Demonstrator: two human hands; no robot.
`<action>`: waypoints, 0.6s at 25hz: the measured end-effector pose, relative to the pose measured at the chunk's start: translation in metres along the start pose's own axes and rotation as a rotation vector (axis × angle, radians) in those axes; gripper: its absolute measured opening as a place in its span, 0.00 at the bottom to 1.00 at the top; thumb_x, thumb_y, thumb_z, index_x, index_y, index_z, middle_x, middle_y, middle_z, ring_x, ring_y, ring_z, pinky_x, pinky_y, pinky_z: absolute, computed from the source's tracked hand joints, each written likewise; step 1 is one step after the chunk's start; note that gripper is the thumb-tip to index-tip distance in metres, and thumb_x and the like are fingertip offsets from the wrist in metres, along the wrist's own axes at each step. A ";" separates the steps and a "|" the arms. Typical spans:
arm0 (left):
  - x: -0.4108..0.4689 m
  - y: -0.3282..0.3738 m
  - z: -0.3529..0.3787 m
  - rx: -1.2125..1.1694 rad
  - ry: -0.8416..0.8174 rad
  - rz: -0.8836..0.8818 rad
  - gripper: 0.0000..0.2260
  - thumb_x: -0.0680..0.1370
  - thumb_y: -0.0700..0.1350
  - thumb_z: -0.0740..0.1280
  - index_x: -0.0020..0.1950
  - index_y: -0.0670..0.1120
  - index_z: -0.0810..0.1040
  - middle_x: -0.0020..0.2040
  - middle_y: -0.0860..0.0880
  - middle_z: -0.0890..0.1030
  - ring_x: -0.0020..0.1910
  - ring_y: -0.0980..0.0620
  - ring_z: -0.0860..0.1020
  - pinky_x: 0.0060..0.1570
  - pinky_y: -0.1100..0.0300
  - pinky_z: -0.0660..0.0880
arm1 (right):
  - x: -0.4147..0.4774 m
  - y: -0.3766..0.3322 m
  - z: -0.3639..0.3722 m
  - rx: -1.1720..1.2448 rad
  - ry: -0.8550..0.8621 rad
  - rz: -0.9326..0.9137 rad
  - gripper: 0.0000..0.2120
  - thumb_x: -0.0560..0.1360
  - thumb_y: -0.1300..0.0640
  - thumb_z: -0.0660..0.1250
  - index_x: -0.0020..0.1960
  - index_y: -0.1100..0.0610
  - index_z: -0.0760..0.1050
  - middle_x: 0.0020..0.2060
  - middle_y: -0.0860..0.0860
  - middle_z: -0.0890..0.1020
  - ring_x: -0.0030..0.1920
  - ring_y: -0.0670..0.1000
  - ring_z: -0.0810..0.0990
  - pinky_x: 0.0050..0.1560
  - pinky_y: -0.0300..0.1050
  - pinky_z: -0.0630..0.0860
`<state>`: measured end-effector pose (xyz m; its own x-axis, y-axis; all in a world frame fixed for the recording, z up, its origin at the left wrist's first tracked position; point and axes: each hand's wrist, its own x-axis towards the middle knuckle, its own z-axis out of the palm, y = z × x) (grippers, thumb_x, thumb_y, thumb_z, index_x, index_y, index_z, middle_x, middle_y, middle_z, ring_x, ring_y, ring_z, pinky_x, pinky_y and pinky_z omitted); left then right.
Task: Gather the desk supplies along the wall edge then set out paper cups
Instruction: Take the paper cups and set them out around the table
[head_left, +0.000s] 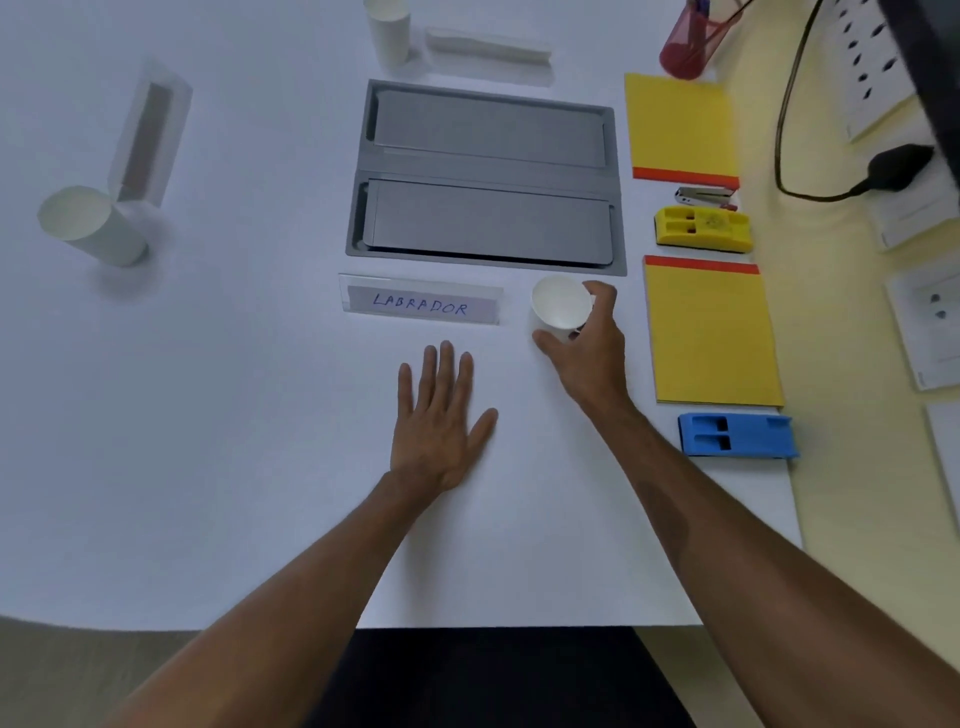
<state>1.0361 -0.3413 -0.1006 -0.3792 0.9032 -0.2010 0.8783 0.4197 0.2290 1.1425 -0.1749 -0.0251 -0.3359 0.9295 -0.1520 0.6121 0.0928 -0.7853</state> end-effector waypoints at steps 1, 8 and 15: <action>0.000 -0.001 0.006 0.023 0.038 0.006 0.34 0.82 0.65 0.42 0.82 0.45 0.42 0.82 0.43 0.40 0.80 0.44 0.39 0.78 0.39 0.43 | 0.006 0.002 0.005 0.001 0.024 0.011 0.36 0.69 0.60 0.78 0.69 0.54 0.61 0.63 0.55 0.74 0.60 0.55 0.75 0.56 0.46 0.77; 0.003 -0.002 0.017 0.013 0.118 0.016 0.35 0.82 0.64 0.45 0.82 0.45 0.45 0.82 0.42 0.44 0.81 0.43 0.42 0.77 0.38 0.48 | 0.021 0.008 0.022 -0.029 0.096 0.008 0.36 0.67 0.59 0.80 0.68 0.58 0.62 0.64 0.56 0.75 0.61 0.54 0.75 0.53 0.39 0.73; 0.005 -0.002 0.021 0.038 0.131 0.016 0.35 0.82 0.64 0.47 0.82 0.44 0.45 0.82 0.42 0.44 0.81 0.43 0.42 0.77 0.38 0.48 | 0.019 0.008 0.024 -0.034 0.069 0.014 0.44 0.68 0.61 0.79 0.75 0.57 0.58 0.69 0.56 0.71 0.67 0.55 0.72 0.63 0.44 0.73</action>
<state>1.0384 -0.3398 -0.1220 -0.3979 0.9147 -0.0712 0.8938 0.4040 0.1946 1.1235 -0.1651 -0.0489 -0.2774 0.9532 -0.1203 0.6405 0.0901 -0.7627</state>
